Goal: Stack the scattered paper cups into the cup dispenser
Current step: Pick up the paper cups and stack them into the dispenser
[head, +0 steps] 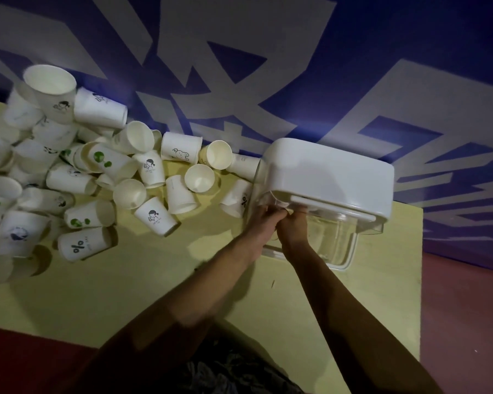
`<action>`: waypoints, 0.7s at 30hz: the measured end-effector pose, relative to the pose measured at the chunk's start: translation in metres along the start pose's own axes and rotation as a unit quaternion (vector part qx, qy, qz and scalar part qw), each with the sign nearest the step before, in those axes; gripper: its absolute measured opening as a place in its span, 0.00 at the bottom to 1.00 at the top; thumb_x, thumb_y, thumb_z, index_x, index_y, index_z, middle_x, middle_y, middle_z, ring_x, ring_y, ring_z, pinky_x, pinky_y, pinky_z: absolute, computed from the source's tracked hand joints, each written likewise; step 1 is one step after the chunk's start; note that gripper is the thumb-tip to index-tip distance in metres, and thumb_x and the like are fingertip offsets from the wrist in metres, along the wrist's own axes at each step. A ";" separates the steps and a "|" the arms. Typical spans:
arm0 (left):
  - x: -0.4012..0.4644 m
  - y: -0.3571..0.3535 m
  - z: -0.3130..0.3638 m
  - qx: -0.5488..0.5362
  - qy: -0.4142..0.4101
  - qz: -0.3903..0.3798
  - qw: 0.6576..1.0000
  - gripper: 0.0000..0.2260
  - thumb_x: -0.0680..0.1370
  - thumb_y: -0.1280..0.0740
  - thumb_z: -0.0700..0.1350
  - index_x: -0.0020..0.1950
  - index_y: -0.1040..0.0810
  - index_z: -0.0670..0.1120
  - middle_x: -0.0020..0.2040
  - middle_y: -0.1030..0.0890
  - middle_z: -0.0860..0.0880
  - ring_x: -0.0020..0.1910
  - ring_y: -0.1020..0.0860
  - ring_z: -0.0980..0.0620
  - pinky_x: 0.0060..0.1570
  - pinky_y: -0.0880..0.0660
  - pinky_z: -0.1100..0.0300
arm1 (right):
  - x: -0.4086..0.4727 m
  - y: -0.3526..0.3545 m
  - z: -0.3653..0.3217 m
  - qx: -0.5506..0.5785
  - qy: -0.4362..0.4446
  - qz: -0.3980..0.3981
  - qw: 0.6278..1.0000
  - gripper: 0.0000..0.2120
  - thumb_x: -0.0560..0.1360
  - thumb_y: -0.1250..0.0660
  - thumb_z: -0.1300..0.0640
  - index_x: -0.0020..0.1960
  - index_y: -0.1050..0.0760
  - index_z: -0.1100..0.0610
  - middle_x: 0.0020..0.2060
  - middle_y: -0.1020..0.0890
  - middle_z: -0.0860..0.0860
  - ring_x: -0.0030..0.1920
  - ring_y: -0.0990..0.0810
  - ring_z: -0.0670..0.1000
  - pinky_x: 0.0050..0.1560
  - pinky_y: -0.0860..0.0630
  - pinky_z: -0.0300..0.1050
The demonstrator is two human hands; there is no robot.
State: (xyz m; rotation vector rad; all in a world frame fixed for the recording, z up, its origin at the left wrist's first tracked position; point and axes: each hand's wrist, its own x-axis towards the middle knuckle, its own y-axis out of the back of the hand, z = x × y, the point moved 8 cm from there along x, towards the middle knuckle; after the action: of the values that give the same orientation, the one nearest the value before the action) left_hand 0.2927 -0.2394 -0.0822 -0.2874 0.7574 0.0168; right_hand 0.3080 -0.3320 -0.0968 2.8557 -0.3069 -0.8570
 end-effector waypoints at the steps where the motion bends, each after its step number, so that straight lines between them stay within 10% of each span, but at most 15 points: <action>1: 0.003 0.001 0.000 0.017 -0.004 0.004 1.000 0.07 0.77 0.35 0.43 0.53 0.23 0.53 0.54 0.20 0.51 0.57 0.22 0.53 0.55 0.26 0.59 | 0.002 -0.002 -0.002 -0.021 0.004 -0.004 1.000 0.10 0.72 0.35 0.68 0.44 0.21 0.55 0.37 0.16 0.54 0.37 0.17 0.51 0.29 0.23 0.43; 6: 0.004 0.004 0.001 0.092 0.001 -0.013 0.996 0.16 0.78 0.35 0.45 0.66 0.28 0.46 0.64 0.24 0.45 0.65 0.26 0.47 0.66 0.30 0.50 | 0.004 -0.005 0.003 -0.060 0.001 -0.047 0.997 0.09 0.74 0.36 0.64 0.52 0.20 0.58 0.47 0.15 0.56 0.47 0.16 0.53 0.43 0.20 0.51; 12: -0.018 0.040 0.006 0.237 -0.039 -0.024 0.970 0.12 0.80 0.35 0.44 0.62 0.21 0.46 0.58 0.20 0.47 0.57 0.22 0.48 0.54 0.26 0.60 | -0.031 0.008 0.016 -0.123 -0.008 0.005 0.992 0.17 0.77 0.36 0.58 0.66 0.29 0.57 0.59 0.22 0.53 0.57 0.21 0.54 0.60 0.24 0.56; 17: -0.054 0.138 0.042 0.370 -0.178 0.218 0.885 0.07 0.78 0.35 0.40 0.53 0.19 0.46 0.50 0.17 0.49 0.49 0.20 0.50 0.49 0.24 0.57 | -0.079 -0.009 0.005 -0.115 0.083 0.007 0.990 0.07 0.76 0.37 0.64 0.47 0.24 0.54 0.41 0.17 0.51 0.41 0.18 0.54 0.43 0.20 0.52; 21: -0.071 0.234 0.049 0.419 -0.119 0.400 0.807 0.15 0.75 0.32 0.42 0.61 0.25 0.44 0.60 0.24 0.41 0.59 0.27 0.41 0.49 0.28 0.51 | -0.089 -0.068 0.023 0.009 -0.063 -0.114 0.991 0.06 0.78 0.37 0.63 0.51 0.22 0.59 0.47 0.17 0.57 0.44 0.17 0.53 0.42 0.20 0.43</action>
State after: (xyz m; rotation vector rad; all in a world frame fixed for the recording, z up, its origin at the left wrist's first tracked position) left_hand 0.2459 0.0046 -0.0590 0.8884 0.5232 0.4998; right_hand 0.2334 -0.2475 -0.0821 2.8972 -0.0013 -1.0828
